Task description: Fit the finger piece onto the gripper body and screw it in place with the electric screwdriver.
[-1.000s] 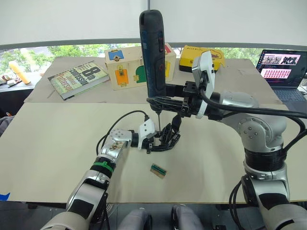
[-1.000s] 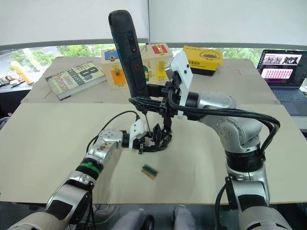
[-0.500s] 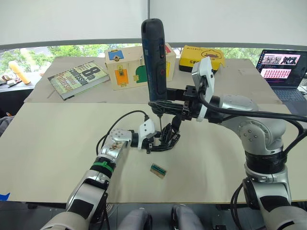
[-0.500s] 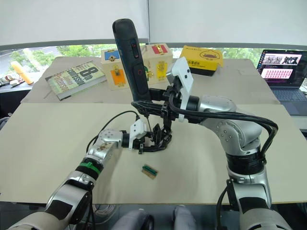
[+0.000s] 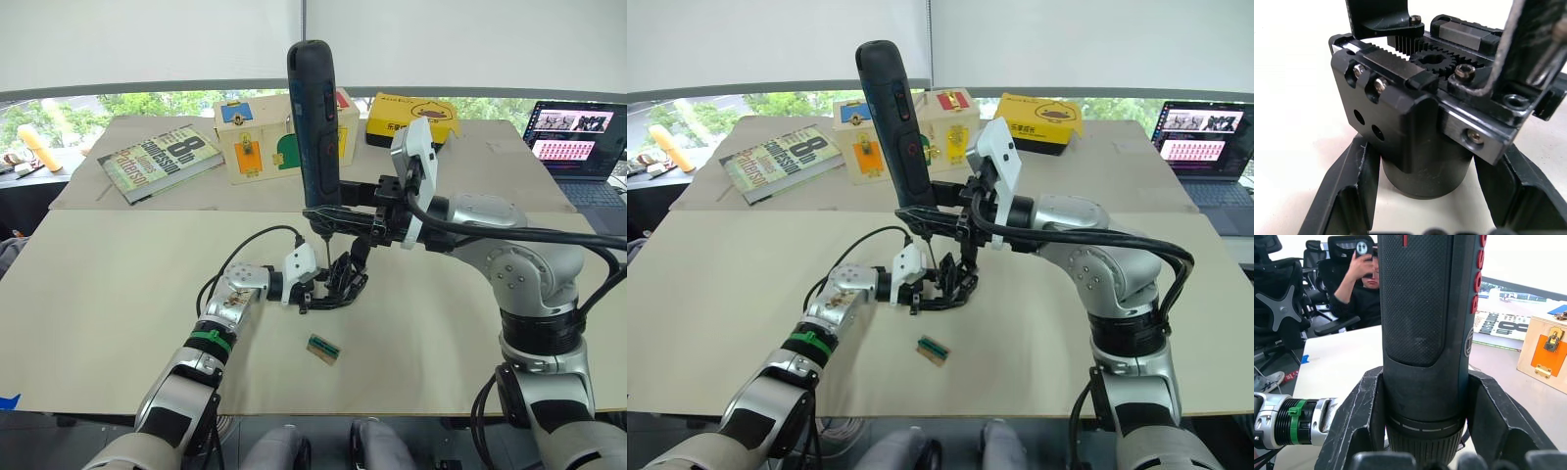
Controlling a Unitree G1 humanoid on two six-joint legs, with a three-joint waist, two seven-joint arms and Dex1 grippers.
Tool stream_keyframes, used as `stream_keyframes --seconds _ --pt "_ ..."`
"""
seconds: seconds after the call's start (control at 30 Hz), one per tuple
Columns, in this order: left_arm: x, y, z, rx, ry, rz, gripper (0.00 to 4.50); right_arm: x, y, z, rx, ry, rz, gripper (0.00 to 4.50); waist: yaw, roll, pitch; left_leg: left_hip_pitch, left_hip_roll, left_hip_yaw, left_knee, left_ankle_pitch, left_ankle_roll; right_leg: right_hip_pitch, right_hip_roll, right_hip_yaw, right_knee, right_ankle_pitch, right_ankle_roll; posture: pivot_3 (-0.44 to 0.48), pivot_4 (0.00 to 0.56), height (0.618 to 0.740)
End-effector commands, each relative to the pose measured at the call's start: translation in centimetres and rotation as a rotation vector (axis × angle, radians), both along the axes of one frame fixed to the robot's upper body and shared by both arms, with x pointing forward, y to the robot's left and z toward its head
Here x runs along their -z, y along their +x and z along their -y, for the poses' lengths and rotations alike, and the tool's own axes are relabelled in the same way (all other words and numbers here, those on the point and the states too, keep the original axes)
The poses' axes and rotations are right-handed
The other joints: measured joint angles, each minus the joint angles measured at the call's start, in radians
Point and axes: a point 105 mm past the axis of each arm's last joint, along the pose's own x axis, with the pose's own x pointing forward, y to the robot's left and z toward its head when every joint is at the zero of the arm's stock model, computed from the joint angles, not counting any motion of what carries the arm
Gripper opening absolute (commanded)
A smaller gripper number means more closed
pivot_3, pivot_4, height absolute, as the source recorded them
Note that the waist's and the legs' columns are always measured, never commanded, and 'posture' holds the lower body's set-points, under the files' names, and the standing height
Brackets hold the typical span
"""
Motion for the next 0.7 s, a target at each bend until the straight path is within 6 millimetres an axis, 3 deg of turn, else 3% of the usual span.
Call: stream_keyframes --seconds 0.03,0.7 --pt "-2.33 0.33 0.48 0.018 -0.043 0.075 2.28 -1.4 -0.94 -0.17 -0.027 0.028 0.086 1.89 0.0 0.0 0.0 0.0 0.0 0.0 0.0 0.0 0.0 0.0 0.0 0.0 0.0 0.0 0.0 0.0 0.15 0.74" --pt "-2.33 0.39 0.43 0.013 -0.045 0.076 2.28 -1.24 -0.77 -0.31 -0.028 0.025 0.091 1.89 0.0 0.0 0.0 0.0 0.0 0.0 0.0 0.0 0.0 0.0 0.0 0.0 0.0 0.0 0.0 0.0 0.15 0.74"
